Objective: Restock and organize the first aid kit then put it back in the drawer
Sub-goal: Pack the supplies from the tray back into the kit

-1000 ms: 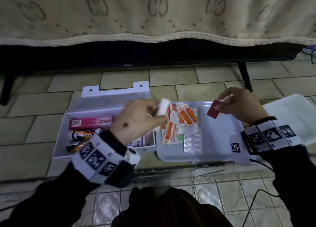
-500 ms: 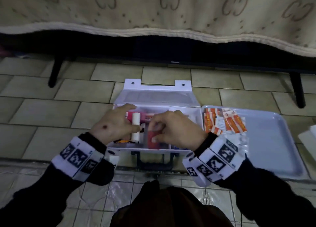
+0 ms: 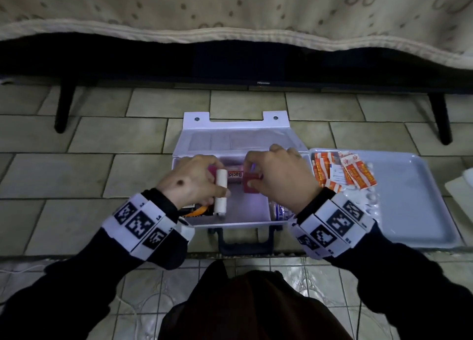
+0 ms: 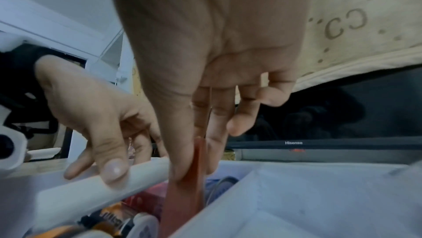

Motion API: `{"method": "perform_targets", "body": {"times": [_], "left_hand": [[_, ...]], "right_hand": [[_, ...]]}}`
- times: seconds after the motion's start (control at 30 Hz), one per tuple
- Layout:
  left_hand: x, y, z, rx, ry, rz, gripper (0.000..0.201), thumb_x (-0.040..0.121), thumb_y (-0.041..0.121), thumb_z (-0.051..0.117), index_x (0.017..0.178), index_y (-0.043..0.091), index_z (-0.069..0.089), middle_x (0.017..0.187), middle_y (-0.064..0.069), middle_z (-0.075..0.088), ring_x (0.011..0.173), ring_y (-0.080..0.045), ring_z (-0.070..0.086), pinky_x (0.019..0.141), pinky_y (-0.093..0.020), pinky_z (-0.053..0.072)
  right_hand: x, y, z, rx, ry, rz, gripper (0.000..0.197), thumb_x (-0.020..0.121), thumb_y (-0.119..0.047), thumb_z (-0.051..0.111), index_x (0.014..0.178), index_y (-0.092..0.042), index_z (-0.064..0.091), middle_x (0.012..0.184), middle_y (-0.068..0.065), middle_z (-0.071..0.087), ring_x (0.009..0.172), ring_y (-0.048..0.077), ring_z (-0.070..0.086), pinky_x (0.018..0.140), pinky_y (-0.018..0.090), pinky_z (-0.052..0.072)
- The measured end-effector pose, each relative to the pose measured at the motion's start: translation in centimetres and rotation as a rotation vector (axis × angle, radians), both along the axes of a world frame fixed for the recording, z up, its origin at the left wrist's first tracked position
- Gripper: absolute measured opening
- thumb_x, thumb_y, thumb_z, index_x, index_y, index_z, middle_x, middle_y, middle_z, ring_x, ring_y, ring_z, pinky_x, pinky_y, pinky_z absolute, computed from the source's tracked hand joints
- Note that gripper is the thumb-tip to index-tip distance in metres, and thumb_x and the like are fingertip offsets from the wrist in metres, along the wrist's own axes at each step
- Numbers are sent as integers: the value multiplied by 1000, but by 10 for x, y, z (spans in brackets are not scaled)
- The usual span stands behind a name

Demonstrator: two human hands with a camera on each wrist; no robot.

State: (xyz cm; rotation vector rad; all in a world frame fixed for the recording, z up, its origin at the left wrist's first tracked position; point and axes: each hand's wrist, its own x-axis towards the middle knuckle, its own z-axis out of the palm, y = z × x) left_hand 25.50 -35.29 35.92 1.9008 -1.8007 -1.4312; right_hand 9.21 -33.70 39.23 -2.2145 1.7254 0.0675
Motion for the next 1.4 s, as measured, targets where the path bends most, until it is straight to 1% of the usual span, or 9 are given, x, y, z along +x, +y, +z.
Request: {"method": "perform_targets", "body": {"times": [0.23,0.37,0.57,0.67,0.77,0.87,1.03,1.23,1.4], "left_hand": [[-16,3,-4,-26,-90,-142,32,70,18,80,95,15,61,82,-2,68,59,-12,67,61,-26,57],[-27,5,-12,-74,-207,-237,21,67,16,76,84,10,64,68,0,64,55,-10,59,44,-17,40],[-36,13,-20,-254,-359,-327,11,75,8,70,78,0,64,59,-2,53,67,-25,63,58,-31,48],[-34,16,-20,-311,-450,-368,15,76,12,71,87,5,64,82,-9,61,84,-30,63,62,-31,42],[-33,19,-17,-304,-575,-441,35,74,30,75,103,14,61,108,-8,54,97,-33,60,63,-35,41],[-33,20,-15,-284,-609,-453,45,72,42,75,109,21,60,113,-5,51,100,-30,59,66,-35,42],[-24,21,-11,-285,-703,-413,38,79,27,66,116,29,58,120,-4,49,108,-27,56,69,-33,40],[-33,23,-10,-230,-650,-398,39,72,41,67,106,25,57,110,-4,46,103,-28,55,70,-36,44],[-33,21,-16,-221,-681,-392,54,70,46,72,117,26,55,117,-4,50,107,-28,56,78,-39,49]], "right_hand": [[5,-18,-13,131,219,89,32,81,-28,67,110,-16,62,114,7,61,116,24,43,94,36,34],[11,-16,-18,131,332,167,36,85,-30,62,115,-11,56,123,8,56,120,25,41,98,39,32],[11,-11,-17,42,370,213,26,91,-20,51,116,-13,54,124,8,56,120,27,43,100,41,30],[8,-8,-20,58,340,216,27,93,-15,43,118,-11,55,127,10,52,121,27,41,100,41,31],[7,-2,-22,84,344,221,31,96,-16,36,121,-10,54,132,12,45,125,28,37,102,43,30],[8,2,-23,68,376,228,35,98,-18,29,122,-9,54,135,13,41,126,29,34,104,44,27],[7,3,-24,80,389,224,36,97,-15,30,124,-10,52,135,12,39,125,28,33,102,42,28],[4,1,-23,74,322,187,34,94,-13,35,124,-7,51,133,13,42,125,29,35,102,41,30],[2,1,-25,93,284,174,34,94,-16,39,124,-8,51,132,13,42,124,29,36,100,41,33]]}}
